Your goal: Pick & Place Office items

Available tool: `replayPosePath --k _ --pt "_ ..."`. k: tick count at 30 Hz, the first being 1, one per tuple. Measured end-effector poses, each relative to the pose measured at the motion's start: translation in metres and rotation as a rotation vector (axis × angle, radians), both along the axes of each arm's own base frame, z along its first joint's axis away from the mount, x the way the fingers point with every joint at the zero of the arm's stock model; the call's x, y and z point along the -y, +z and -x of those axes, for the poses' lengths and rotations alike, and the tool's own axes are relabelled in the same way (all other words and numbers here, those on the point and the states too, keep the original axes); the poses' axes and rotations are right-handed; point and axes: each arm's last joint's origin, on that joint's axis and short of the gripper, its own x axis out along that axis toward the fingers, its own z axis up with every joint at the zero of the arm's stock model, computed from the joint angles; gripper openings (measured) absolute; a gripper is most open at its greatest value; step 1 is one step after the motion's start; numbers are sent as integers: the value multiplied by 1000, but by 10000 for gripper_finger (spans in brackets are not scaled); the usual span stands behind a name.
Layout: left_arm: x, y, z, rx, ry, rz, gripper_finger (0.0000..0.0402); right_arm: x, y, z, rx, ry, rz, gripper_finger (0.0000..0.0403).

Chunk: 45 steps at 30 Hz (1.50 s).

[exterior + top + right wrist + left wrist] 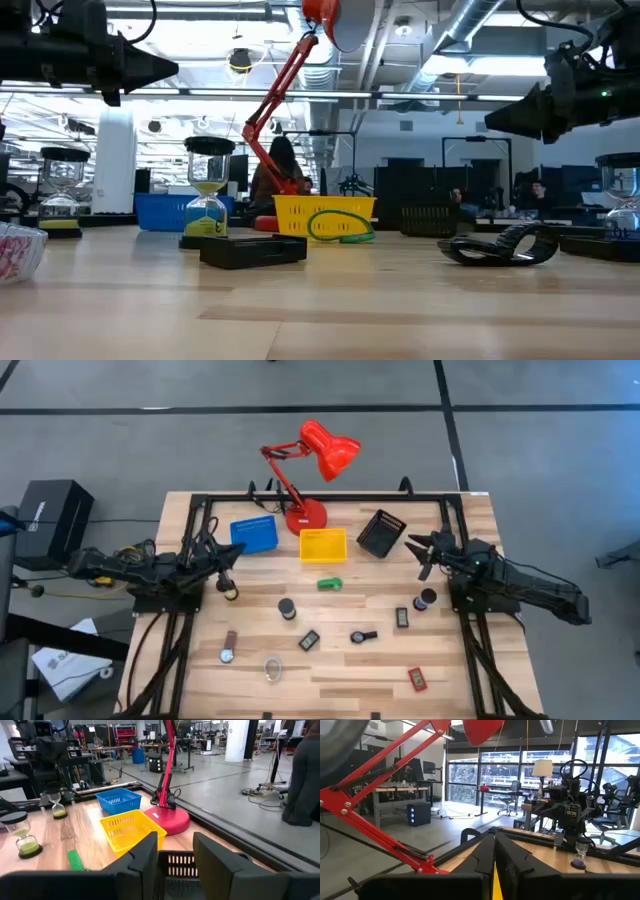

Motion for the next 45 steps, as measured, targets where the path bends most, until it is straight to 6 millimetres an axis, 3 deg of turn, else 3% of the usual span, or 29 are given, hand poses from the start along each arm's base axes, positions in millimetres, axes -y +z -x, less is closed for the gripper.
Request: replayPosePath --k 45 --pt "0 0 0 4 -1 1 7 0 0 0 -15 1 17 117"
